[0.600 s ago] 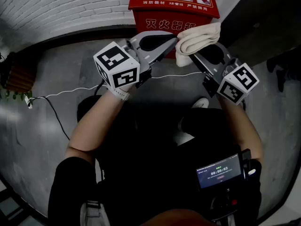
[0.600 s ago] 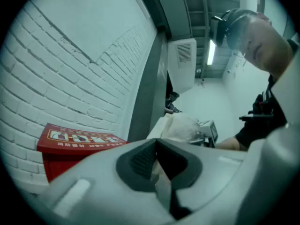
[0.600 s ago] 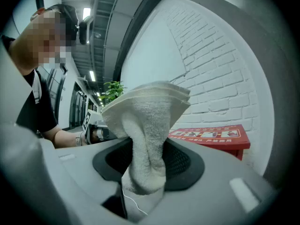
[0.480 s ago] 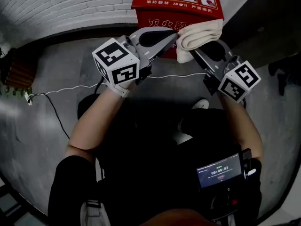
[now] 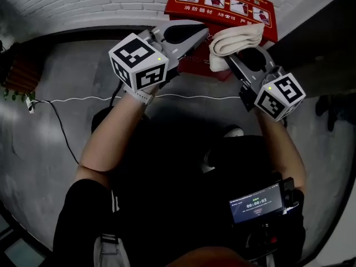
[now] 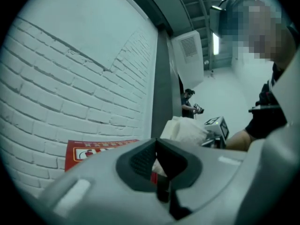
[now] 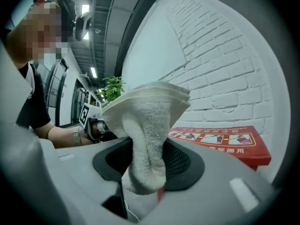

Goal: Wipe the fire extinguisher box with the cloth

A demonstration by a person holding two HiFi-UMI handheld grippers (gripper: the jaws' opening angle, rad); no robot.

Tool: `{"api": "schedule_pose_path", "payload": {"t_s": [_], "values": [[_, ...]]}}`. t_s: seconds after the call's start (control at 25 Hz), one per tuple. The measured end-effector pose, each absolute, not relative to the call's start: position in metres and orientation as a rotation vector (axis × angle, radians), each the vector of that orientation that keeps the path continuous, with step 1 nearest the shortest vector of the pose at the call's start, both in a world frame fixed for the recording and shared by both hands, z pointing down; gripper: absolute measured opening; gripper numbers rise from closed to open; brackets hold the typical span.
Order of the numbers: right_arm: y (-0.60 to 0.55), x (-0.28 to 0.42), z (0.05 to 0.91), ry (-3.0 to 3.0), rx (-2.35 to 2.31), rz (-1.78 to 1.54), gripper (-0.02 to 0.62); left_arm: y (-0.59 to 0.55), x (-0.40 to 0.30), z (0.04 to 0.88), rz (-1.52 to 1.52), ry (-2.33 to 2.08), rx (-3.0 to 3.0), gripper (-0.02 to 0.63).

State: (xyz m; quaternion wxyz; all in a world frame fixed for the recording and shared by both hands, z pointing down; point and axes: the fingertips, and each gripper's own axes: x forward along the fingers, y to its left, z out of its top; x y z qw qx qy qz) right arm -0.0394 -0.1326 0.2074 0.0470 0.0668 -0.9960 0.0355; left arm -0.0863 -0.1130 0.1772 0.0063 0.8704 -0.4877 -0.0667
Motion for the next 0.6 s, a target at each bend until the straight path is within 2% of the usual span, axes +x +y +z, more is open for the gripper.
{"api": "schedule_pose_path", "payload": {"t_s": [0.28,0.6], "values": [[-0.175,-0.061,0.196,-3.034,0.274,0.185,0.175,-0.141,-0.108,0.202,-0.055,-1.618,2.705,0.003],[-0.202,-0.117,0.167,-2.962,0.288,0.06,0.175,-0.151,-0.148,0.187,-0.106,-1.706,2.623,0.003]]}}
